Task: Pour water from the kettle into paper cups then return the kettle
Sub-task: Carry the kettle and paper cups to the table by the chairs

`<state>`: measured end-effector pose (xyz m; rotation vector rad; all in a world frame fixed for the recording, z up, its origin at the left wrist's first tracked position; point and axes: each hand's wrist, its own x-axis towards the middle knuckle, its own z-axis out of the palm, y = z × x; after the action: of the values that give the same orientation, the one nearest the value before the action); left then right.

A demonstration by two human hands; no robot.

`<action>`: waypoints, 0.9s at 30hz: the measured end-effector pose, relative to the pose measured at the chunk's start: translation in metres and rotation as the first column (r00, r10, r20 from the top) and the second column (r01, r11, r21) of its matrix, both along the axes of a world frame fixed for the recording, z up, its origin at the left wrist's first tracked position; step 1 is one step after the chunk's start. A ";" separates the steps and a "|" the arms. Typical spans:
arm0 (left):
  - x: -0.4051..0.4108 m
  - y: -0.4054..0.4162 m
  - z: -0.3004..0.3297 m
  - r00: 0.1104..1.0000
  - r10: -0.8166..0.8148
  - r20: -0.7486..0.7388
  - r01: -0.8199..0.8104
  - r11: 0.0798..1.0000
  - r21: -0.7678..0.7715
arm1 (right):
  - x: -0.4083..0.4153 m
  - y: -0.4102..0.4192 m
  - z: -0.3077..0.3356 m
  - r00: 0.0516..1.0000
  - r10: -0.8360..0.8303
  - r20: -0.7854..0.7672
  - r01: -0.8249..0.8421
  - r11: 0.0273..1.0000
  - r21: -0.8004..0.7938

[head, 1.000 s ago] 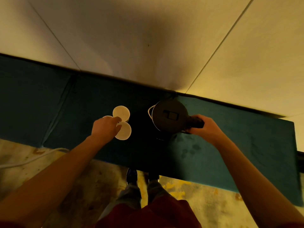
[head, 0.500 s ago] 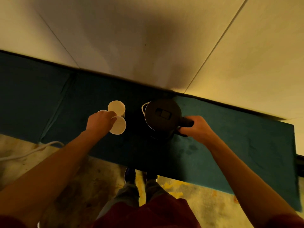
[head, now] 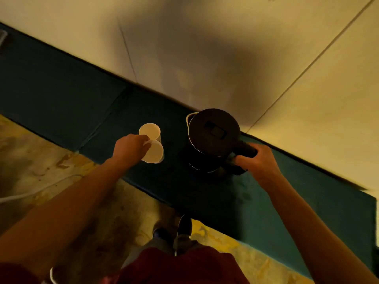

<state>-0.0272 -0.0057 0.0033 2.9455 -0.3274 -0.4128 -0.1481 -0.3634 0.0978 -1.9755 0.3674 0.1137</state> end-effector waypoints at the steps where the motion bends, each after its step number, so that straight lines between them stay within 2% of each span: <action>1: -0.002 0.002 0.002 1.000 0.006 -0.012 -0.006 1.000 0.003 | 0.001 0.003 0.005 1.000 -0.008 0.007 0.008 1.000 0.012; 2: -0.001 0.001 0.002 1.000 0.008 -0.026 -0.008 1.000 0.009 | 0.003 0.004 0.009 0.999 -0.035 0.022 0.035 0.999 0.032; 8: -0.046 0.077 0.032 0.981 0.191 0.014 -0.191 0.982 0.002 | 0.005 0.087 0.042 0.985 0.099 0.141 -0.107 0.993 0.048; 16: -0.137 0.155 0.062 0.907 0.398 0.140 -0.404 0.914 0.020 | -0.017 0.167 0.043 0.938 0.297 0.178 -0.323 0.936 0.141; 21: -0.217 0.182 0.074 0.782 0.598 0.176 -0.607 0.795 -0.009 | -0.031 0.211 0.045 0.841 0.508 0.185 -0.532 0.840 0.110; 27: -0.341 0.188 0.074 0.548 0.820 0.166 -0.824 0.564 -0.063 | -0.057 0.255 0.037 0.635 0.759 0.146 -0.771 0.634 0.060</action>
<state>-0.3686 0.1821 0.0776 2.7276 1.0505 -0.0020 -0.2055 -0.1085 0.1345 -1.8825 -0.5847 0.5622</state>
